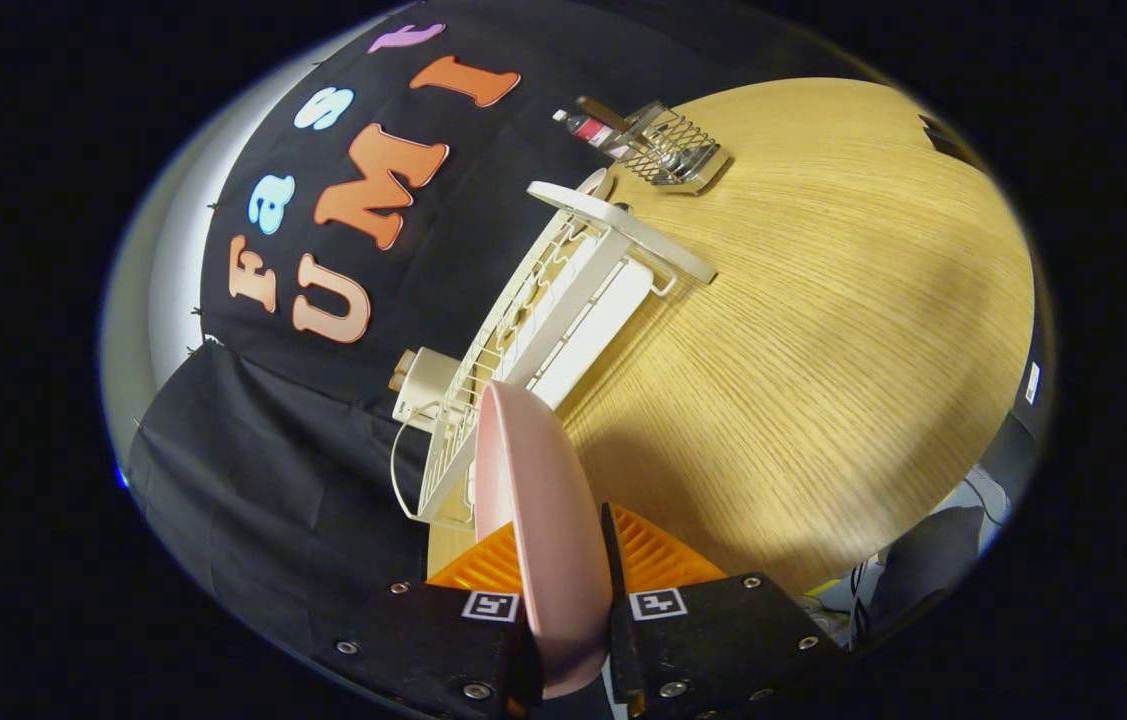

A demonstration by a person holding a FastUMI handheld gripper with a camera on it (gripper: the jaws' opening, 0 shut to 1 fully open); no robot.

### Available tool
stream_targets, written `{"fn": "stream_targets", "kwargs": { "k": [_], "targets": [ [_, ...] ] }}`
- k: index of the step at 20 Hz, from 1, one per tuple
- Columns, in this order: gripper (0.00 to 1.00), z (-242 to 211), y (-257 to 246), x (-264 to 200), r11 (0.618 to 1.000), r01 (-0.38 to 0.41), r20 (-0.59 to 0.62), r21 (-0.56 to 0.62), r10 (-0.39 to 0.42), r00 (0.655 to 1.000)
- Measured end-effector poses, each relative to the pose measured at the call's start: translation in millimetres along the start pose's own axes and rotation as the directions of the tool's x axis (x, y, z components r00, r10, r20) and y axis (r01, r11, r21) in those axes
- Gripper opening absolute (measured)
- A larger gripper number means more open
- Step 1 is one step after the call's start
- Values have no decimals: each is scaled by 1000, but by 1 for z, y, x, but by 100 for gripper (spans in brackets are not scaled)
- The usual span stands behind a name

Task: Take the plate from the dish rack, then take the spoon from the basket and place it into the plate.

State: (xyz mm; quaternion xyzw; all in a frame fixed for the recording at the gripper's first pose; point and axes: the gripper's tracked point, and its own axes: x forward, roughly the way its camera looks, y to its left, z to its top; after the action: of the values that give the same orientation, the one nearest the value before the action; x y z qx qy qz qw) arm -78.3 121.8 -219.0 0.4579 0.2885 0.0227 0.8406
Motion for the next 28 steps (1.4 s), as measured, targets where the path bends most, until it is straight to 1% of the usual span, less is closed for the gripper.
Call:
{"fn": "stream_targets", "kwargs": {
  "k": [7,12,14,15,16,17,18,19,20,21,23,26,28],
  "targets": [
    [28,-1,-8,14,997,43,-29,65,-41,999],
    [33,7,-6,16,997,64,-12,53,-64,998],
    [39,15,-9,12,996,80,8,32,-80,997],
    [49,18,-11,11,996,87,19,21,-88,996],
    [52,22,-14,9,995,95,29,16,-95,995],
    [60,24,-16,6,995,103,38,9,-103,994],
    [65,28,-17,3,994,107,50,-1,-107,993],
    [73,32,-18,-1,993,115,62,-17,-113,992],
    [77,38,-21,-5,991,128,79,-39,-125,989],
    [87,44,-23,-8,987,144,100,-64,-138,985],
    [97,61,-26,-16,975,186,158,-124,-165,974],
    [98,87,-28,-35,942,247,247,-226,-190,950],
    [98,101,-26,-45,916,276,295,-289,-189,937]
  ]
}}
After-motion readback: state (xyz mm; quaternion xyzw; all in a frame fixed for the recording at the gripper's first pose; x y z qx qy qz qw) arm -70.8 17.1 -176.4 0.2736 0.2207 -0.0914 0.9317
